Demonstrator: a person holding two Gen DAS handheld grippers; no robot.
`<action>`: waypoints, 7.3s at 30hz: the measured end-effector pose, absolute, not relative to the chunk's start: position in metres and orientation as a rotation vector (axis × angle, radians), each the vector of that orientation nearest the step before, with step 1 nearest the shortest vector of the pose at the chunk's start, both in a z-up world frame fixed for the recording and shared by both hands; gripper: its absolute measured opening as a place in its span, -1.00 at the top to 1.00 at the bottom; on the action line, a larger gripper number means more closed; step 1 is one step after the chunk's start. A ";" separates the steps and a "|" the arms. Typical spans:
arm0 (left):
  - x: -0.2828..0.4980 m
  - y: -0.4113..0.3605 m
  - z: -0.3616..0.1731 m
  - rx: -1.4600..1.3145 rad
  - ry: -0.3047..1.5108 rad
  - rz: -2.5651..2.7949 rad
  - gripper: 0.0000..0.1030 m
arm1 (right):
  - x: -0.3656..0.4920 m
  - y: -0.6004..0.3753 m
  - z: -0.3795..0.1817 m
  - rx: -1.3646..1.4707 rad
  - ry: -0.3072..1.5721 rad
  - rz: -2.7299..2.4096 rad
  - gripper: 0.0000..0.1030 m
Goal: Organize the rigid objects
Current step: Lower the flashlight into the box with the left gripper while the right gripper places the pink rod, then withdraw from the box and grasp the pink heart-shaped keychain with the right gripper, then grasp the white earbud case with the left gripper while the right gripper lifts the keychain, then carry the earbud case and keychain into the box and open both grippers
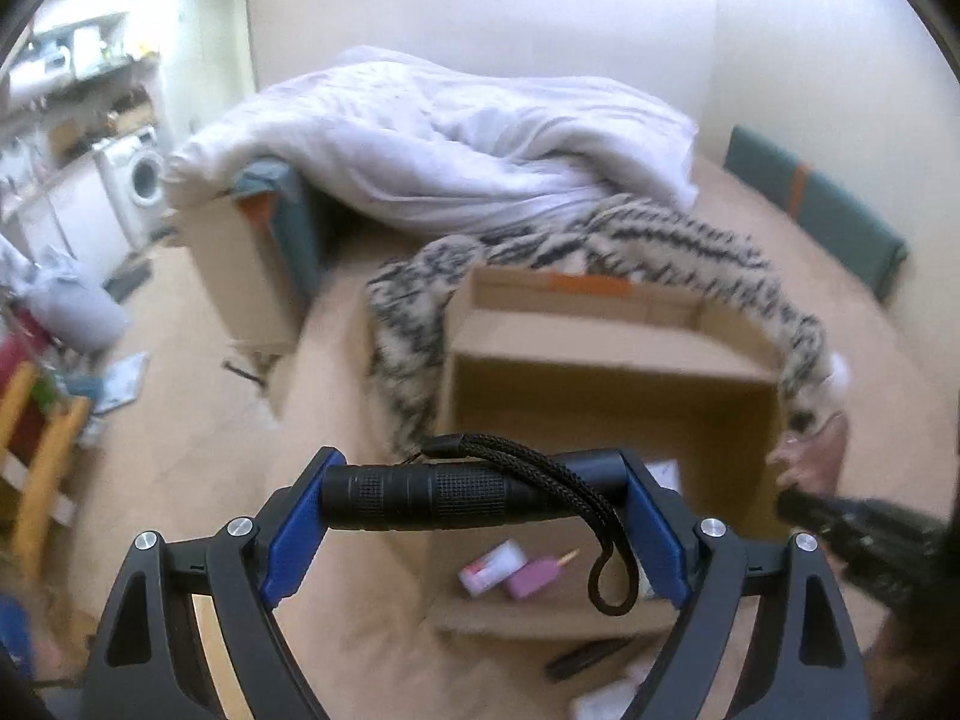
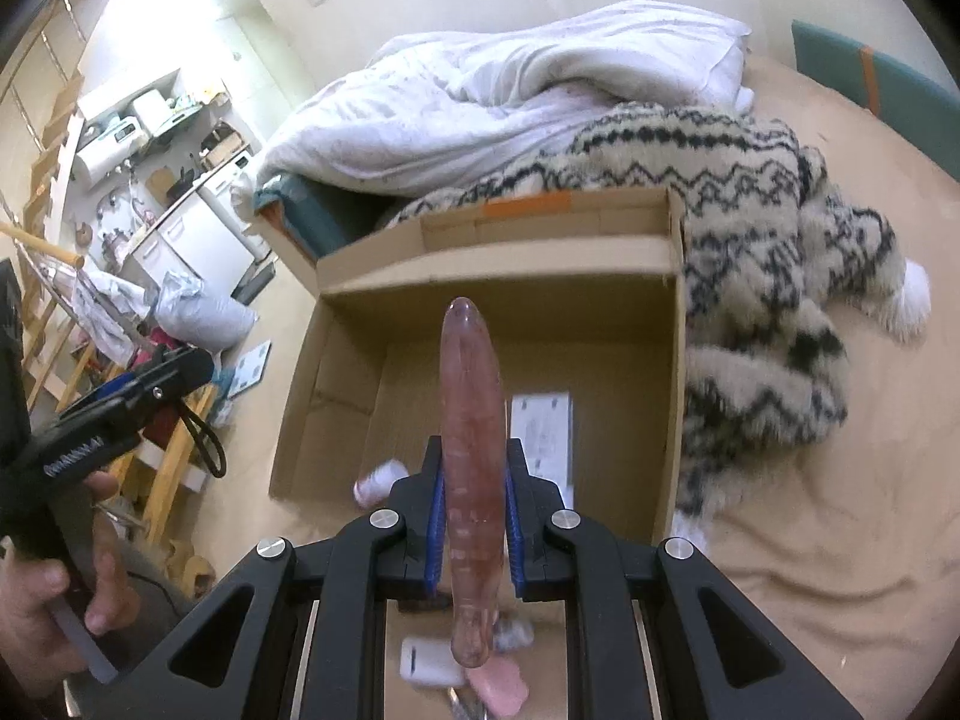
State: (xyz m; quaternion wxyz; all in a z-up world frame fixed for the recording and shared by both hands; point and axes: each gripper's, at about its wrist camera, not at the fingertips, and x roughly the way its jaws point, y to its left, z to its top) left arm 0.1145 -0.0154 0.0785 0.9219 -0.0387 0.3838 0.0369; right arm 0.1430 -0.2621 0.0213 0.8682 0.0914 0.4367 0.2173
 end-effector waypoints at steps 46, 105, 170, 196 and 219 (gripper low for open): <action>0.175 -0.059 -0.062 -0.056 1.122 0.151 -0.90 | 0.186 -0.256 -0.056 0.128 1.215 0.286 0.66; 0.063 0.016 -0.030 -0.227 1.037 0.184 -0.96 | 0.091 -0.274 -0.109 0.516 1.484 0.390 -0.38; 0.061 -0.023 -0.068 -0.198 1.188 0.184 -0.96 | 0.091 -0.280 0.032 0.233 0.858 0.501 0.22; 0.065 -0.121 -0.153 -0.204 1.464 0.211 -0.27 | 0.097 -0.278 0.020 0.230 0.924 0.505 0.22; 0.057 -0.047 -0.144 -0.136 1.446 0.273 -0.02 | 0.099 -0.273 0.010 0.164 0.952 0.455 0.22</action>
